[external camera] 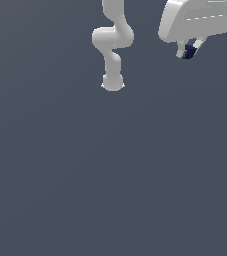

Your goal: Pick up the object and move it to a goal position.

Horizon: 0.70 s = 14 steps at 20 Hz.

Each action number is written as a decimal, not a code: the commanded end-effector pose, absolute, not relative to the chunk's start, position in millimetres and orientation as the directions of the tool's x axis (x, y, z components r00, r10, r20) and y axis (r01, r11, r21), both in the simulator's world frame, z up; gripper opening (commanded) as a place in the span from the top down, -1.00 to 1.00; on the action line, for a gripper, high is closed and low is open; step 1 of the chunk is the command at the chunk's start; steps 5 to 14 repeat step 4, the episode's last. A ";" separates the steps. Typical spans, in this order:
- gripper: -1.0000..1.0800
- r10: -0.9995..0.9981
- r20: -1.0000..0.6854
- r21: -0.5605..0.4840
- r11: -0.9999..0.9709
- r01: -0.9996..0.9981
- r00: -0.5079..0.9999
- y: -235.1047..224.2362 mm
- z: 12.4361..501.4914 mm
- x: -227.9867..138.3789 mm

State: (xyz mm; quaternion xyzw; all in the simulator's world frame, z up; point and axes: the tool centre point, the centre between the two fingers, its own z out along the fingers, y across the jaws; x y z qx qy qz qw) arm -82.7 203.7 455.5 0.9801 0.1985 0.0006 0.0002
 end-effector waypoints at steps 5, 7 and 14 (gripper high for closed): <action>1.00 0.388 0.000 0.000 -0.922 0.388 0.922 205.8 464.1 -84.8; 1.00 0.388 0.000 0.000 -0.922 0.388 0.922 205.8 464.1 -84.8; 1.00 0.388 0.000 0.000 -0.922 0.388 0.922 205.8 464.1 -84.8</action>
